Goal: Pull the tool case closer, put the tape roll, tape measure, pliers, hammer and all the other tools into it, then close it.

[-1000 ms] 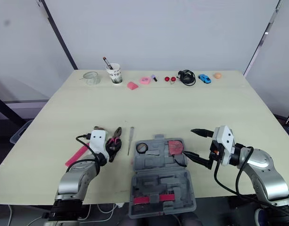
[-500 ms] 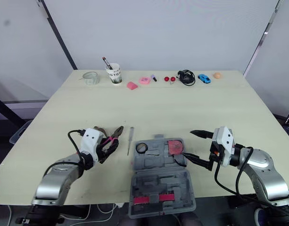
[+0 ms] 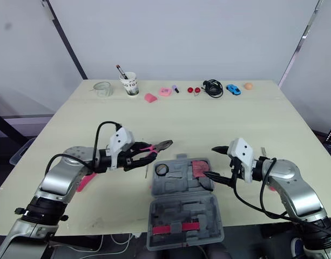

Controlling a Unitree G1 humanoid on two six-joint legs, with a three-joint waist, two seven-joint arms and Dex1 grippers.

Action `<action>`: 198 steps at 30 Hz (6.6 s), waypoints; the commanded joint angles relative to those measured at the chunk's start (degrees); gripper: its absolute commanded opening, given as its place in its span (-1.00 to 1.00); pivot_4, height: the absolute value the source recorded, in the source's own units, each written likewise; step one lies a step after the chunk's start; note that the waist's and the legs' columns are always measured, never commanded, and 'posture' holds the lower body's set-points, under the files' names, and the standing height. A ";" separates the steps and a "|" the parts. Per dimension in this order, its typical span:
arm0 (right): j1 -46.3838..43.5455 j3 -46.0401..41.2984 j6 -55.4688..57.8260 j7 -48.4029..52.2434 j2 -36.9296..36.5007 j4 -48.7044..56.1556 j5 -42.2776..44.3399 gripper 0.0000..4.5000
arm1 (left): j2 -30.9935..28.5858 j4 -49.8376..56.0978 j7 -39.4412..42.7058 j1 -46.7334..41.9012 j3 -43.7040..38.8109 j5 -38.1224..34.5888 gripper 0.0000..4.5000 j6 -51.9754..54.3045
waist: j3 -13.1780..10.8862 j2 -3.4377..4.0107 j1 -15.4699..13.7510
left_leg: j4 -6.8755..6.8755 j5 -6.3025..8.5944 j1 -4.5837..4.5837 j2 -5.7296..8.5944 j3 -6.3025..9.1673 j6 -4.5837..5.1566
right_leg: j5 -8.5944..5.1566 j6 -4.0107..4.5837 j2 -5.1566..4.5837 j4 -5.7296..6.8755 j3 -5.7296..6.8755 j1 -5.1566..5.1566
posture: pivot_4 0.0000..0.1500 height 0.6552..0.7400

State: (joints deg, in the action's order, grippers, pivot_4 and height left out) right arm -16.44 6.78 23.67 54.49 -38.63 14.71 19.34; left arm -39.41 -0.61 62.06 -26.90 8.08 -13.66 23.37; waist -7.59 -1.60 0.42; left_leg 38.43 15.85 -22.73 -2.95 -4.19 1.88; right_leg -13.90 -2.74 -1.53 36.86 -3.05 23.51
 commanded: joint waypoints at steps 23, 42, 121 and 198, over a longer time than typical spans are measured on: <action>-22.64 19.42 15.20 3.36 3.26 0.19 -8.39 1.00 | 5.73 -10.26 16.62 -14.50 8.75 2.48 0.16 -6.63 | -0.03 0.03 0.19 | 0.09 0.00 -0.11 -0.14 0.13 0.01 | 0.00 0.00 0.27 0.06 -0.05 0.04 | 1.00 1.00; -23.22 21.38 12.41 4.45 5.48 -2.76 -13.58 -0.54 | 7.51 -12.85 16.39 -14.11 9.05 4.07 0.16 -7.82 | -0.03 0.03 0.17 | 0.11 0.00 -0.12 -0.14 0.13 0.01 | 0.00 0.00 0.27 0.10 -0.04 0.04 | 1.00 1.00; -19.61 14.76 9.69 6.26 -1.83 0.08 -11.66 -0.55 | -12.87 -2.03 30.43 14.28 -13.81 -16.68 0.99 -23.05 | -0.20 0.31 0.25 | 0.05 0.00 -0.04 -0.22 -0.10 0.01 | -0.12 0.22 0.13 0.11 -0.05 0.14 | 1.00 1.00; -13.54 19.85 -7.08 1.20 20.66 -27.12 -19.66 -0.97 | -11.04 -11.19 28.80 10.56 -6.92 -10.27 1.00 -30.85 | -0.16 0.25 0.36 | 0.11 -0.01 -0.04 -0.22 -0.07 -0.01 | -0.02 0.05 0.19 0.23 0.00 0.14 | 1.00 1.00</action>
State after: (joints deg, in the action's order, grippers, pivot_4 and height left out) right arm -30.01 26.27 17.75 55.64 -17.89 -12.50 0.26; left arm -50.30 -13.59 89.14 -16.36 2.56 -22.75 -7.08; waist -7.75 -1.34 0.78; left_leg 38.54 15.84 -22.77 -3.17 -4.28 1.87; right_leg -13.91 -2.70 -1.35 37.08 -3.06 23.65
